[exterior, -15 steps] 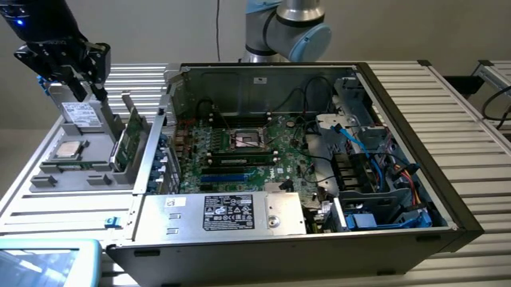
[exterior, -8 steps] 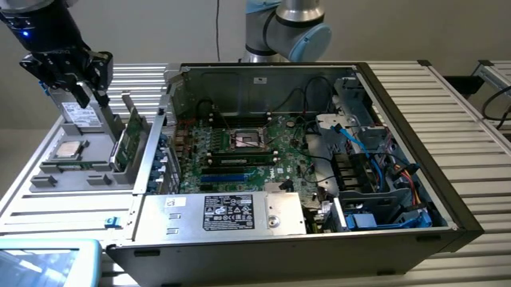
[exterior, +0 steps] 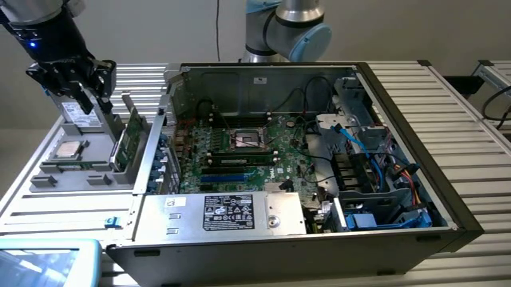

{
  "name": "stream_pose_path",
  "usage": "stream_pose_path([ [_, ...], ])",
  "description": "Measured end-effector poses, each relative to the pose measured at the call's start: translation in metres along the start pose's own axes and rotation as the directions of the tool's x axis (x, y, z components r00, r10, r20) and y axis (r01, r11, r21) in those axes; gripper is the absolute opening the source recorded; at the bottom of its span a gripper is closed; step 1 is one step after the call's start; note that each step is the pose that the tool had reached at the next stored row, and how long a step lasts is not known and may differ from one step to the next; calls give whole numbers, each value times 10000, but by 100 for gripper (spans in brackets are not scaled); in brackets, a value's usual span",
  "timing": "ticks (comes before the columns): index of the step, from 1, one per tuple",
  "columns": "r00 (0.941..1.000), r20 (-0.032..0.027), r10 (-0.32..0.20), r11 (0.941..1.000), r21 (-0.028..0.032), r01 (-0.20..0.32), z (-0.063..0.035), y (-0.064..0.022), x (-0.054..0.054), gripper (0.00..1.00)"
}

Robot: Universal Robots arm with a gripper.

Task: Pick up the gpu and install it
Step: 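Pick up the gpu and move the gpu toward the slot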

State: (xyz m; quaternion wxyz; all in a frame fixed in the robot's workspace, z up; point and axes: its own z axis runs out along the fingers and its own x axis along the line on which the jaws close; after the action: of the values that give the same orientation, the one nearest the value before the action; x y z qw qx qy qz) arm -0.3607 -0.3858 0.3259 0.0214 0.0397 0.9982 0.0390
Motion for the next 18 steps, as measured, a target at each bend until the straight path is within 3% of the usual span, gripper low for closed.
stream_pose_path([
  [8,10000,4,63,10000,-20,-63,150,-7,-64,44],
  [18,10000,3,16,10000,-85,-16,329,-28,-59,44],
])
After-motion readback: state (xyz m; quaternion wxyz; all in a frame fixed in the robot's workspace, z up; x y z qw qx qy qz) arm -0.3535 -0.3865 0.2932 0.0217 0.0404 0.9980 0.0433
